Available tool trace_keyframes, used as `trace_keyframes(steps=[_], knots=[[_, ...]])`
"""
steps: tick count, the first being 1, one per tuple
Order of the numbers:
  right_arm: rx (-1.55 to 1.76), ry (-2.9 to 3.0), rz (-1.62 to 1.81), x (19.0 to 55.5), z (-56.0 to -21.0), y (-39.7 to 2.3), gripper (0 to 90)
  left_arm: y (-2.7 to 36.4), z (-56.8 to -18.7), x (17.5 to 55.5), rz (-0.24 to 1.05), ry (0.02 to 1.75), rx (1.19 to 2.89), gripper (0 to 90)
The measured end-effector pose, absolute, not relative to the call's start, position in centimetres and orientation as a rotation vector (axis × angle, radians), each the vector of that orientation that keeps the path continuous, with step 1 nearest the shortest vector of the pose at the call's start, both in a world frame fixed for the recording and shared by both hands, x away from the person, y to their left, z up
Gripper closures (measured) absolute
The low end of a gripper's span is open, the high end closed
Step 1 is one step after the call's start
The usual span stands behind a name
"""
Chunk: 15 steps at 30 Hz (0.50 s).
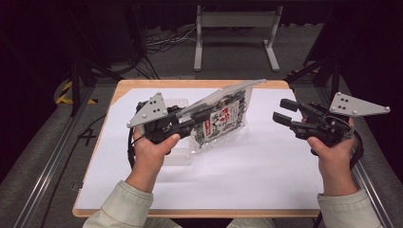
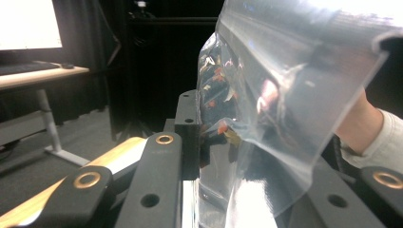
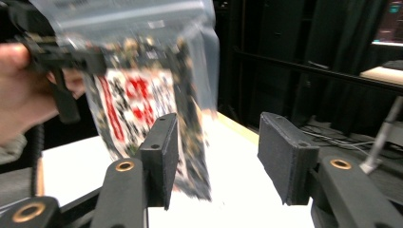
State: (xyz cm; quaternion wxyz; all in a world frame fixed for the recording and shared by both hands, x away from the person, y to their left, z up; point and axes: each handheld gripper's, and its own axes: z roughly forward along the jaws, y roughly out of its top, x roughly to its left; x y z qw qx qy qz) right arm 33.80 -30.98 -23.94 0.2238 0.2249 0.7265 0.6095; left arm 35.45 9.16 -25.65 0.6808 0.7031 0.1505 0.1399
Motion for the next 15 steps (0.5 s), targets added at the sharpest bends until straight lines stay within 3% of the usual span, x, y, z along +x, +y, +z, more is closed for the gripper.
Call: trace_keyframes(steps=[9, 15], knots=[[0.695, 1.999, 1.632, 34.2, -25.9, -32.3, 49.3, 10.8, -25.1, 36.1, 0.35, 0.389, 1.557, 73.8], [0.765, 1.991, 1.6, 34.2, -29.2, -33.3, 48.5, 11.5, -24.9, 36.4, 0.366, 0.413, 1.55, 73.8]])
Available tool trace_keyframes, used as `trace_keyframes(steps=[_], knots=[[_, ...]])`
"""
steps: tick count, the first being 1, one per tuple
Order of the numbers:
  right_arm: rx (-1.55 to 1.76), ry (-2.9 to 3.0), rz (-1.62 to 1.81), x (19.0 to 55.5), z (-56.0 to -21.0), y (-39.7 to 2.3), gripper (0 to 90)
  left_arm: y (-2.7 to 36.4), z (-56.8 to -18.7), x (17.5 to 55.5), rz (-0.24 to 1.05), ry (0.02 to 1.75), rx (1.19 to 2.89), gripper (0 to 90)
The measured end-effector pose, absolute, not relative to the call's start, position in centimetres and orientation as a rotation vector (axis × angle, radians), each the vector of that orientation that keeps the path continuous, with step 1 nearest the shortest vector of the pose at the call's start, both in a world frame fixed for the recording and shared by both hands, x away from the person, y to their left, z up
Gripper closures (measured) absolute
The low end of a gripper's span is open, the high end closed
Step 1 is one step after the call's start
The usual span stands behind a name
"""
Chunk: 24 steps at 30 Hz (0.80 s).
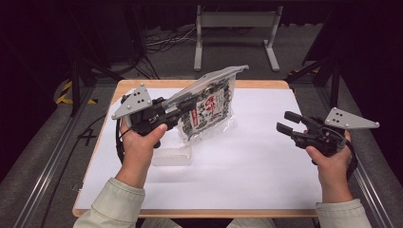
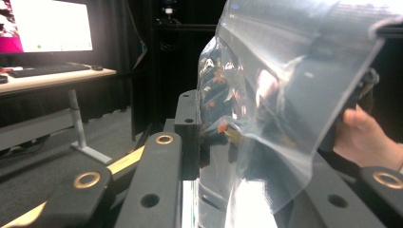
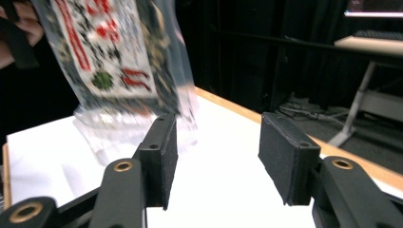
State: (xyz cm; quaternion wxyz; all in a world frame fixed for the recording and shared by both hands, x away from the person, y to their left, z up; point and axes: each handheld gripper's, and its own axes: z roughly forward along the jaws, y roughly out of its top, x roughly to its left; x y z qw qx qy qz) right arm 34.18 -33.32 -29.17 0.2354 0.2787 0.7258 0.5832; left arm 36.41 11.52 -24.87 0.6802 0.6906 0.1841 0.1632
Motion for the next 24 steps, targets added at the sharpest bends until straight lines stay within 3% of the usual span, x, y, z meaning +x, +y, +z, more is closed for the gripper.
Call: trace_keyframes(steps=[8, 24], knots=[[0.836, 1.992, 1.552, 34.5, -31.3, -34.3, 47.0, 12.5, -24.3, 36.8, 0.412, 0.442, 1.539, 73.8], [0.847, 1.989, 1.524, 34.8, -31.9, -34.7, 44.8, 15.2, -24.4, 37.9, 0.532, 0.539, 1.533, 73.8]])
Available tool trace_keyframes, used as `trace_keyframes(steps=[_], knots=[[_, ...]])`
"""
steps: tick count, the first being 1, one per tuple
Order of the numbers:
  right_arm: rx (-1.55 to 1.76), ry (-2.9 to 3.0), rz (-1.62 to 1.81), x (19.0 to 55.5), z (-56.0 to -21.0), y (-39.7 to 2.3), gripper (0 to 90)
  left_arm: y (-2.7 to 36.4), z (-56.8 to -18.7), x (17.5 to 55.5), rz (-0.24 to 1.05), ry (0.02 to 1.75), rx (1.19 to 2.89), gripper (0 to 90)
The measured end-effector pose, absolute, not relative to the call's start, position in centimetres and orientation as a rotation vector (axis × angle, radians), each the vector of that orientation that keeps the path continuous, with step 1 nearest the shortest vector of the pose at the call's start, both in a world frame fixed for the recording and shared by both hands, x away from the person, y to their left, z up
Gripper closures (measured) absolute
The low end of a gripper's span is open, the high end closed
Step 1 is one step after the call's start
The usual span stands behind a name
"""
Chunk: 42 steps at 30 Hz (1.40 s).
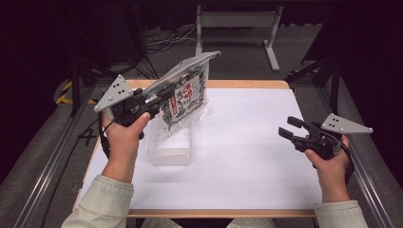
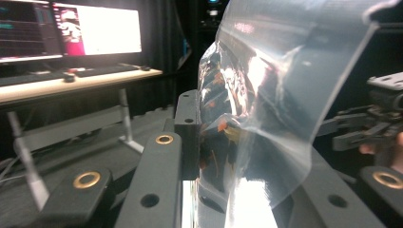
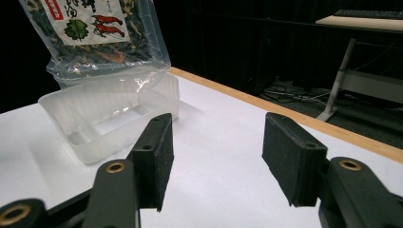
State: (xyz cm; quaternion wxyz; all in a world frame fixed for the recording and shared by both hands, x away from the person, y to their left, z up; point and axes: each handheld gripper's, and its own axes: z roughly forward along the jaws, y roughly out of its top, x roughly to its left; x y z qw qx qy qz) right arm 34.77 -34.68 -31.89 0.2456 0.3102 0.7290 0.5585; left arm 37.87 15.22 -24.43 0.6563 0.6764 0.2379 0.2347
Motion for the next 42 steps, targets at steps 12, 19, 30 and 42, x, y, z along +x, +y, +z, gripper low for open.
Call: trace_keyframes(steps=[12, 19, 30, 42], knots=[[0.854, 1.982, 1.535, 34.8, -31.9, -34.9, 44.4, 16.9, -25.3, 38.7, 0.567, 0.6, 1.507, 73.8], [0.857, 1.986, 1.541, 34.8, -32.0, -34.9, 44.3, 17.5, -26.4, 39.6, 0.566, 0.639, 1.513, 73.8], [0.863, 1.986, 1.545, 34.9, -32.1, -35.0, 43.9, 18.0, -28.0, 40.2, 0.527, 0.684, 1.54, 73.8], [0.877, 1.991, 1.556, 35.0, -32.3, -35.1, 43.6, 18.0, -29.0, 40.5, 0.508, 0.721, 1.56, 73.8]])
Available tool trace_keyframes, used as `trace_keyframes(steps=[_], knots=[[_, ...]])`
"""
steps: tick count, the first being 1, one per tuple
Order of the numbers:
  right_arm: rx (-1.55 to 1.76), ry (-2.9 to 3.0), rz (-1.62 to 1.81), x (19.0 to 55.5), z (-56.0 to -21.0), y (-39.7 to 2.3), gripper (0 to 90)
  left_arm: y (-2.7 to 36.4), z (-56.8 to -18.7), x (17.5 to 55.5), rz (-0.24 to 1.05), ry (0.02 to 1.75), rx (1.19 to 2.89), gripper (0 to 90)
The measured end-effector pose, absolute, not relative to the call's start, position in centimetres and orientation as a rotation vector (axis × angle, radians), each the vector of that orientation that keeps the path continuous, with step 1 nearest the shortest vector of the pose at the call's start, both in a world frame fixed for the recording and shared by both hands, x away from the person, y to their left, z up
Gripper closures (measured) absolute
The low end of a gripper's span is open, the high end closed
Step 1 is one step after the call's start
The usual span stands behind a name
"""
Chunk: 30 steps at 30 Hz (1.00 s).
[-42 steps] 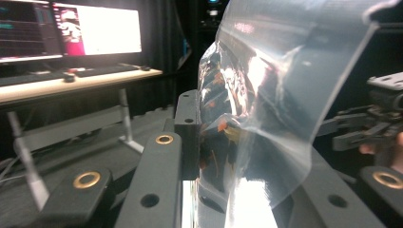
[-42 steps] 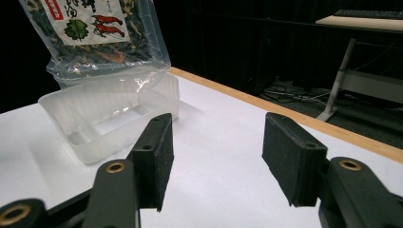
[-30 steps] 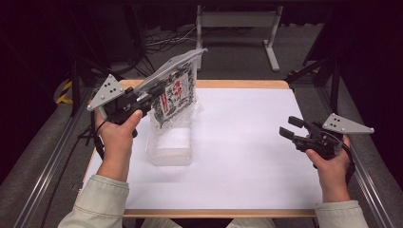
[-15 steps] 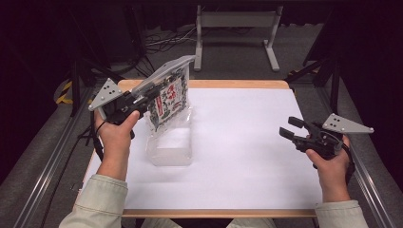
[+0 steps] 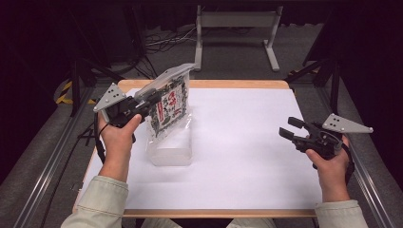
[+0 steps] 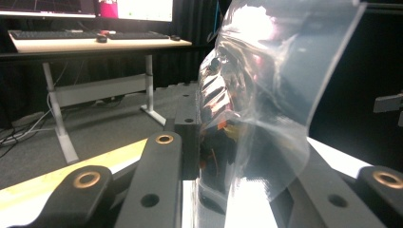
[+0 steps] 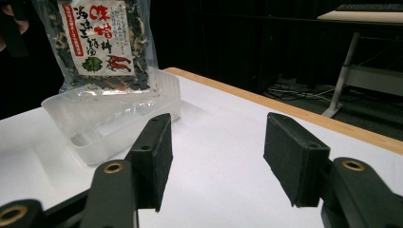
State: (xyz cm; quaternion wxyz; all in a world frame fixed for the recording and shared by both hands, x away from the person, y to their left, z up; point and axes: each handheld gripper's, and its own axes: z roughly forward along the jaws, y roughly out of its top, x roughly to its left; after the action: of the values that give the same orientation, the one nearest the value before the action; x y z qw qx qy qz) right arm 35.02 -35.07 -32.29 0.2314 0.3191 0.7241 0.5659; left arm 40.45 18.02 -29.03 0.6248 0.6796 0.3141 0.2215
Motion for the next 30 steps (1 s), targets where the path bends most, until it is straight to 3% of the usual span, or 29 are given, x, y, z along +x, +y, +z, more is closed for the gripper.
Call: trace_keyframes(steps=[30], knots=[[0.899, 2.007, 1.569, 35.4, -32.8, -35.1, 43.1, 17.7, -32.0, 41.5, 0.489, 0.735, 1.597, 73.6]])
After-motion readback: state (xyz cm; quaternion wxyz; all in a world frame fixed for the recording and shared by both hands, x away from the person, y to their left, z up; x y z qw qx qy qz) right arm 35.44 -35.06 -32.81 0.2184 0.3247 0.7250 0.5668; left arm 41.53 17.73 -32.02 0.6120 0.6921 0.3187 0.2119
